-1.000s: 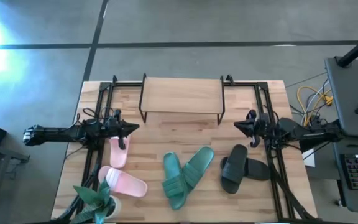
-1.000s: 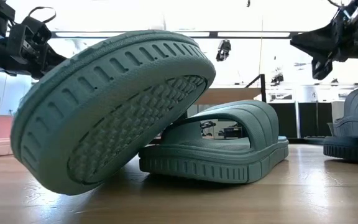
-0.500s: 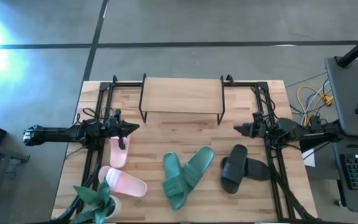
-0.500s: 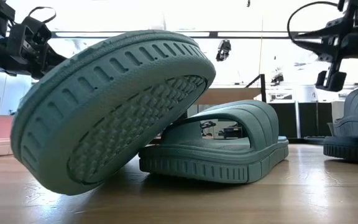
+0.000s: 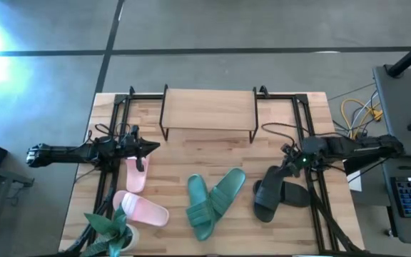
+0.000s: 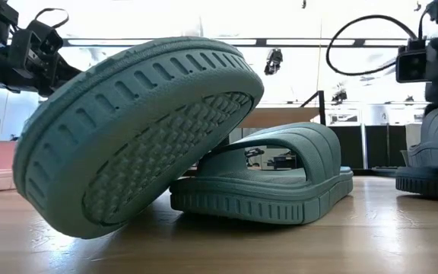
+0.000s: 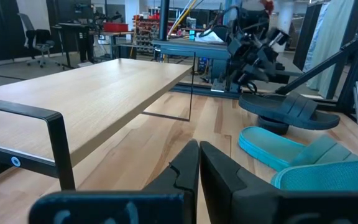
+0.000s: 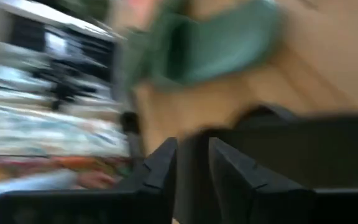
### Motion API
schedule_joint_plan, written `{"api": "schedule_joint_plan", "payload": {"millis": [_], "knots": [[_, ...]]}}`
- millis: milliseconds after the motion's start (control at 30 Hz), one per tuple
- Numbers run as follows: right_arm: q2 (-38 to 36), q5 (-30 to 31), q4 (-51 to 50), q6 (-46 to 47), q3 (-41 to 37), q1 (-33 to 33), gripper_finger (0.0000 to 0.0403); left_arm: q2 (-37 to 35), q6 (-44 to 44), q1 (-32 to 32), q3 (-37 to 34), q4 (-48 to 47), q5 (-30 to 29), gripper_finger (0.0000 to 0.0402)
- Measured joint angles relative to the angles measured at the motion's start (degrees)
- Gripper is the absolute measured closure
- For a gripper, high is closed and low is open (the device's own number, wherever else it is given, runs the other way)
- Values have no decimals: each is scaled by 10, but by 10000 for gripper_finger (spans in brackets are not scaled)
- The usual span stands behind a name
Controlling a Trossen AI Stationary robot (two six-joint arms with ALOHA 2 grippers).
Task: Pick and place slides into the shelf
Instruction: Put the top black slides under the shelf
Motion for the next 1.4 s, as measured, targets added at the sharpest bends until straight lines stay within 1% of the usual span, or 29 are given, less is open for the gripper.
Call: {"api": "schedule_joint_plan", "payload": {"millis": [67,133,233,333,400,467,600,733,867,1000,1100,1167,1233,1367,1400], "knots": [[40,11,-78,-26,45,0,284,0,0,0,0,0,0,402],[82,17,-124,-29,80,0,264,0,0,0,0,0,0,402],[149,12,-120,-39,119,0,238,1,0,0,0,0,0,402],[226,-40,-115,-62,147,4,221,1,0,0,0,0,0,402],[278,-77,-118,-71,158,15,217,1,0,0,0,0,0,402],[326,-91,-117,-74,175,34,216,1,0,0,0,0,0,402],[409,-91,-102,-85,208,81,216,1,0,0,0,0,0,402],[474,-91,-83,-86,229,126,215,2,0,0,0,0,0,402],[526,-91,-48,-91,232,160,215,2,0,0,0,0,0,402],[563,-81,10,-92,231,174,217,2,0,0,0,0,0,402],[577,-63,43,-90,231,175,232,2,0,0,0,0,0,402],[581,-49,63,-90,232,175,256,2,0,0,0,0,0,402],[580,-33,74,-84,232,175,290,2,0,0,0,0,0,402],[570,6,78,-58,232,175,375,2,0,0,0,1,0,402],[567,16,79,-47,232,175,383,3,0,0,0,1,0,402]]}}
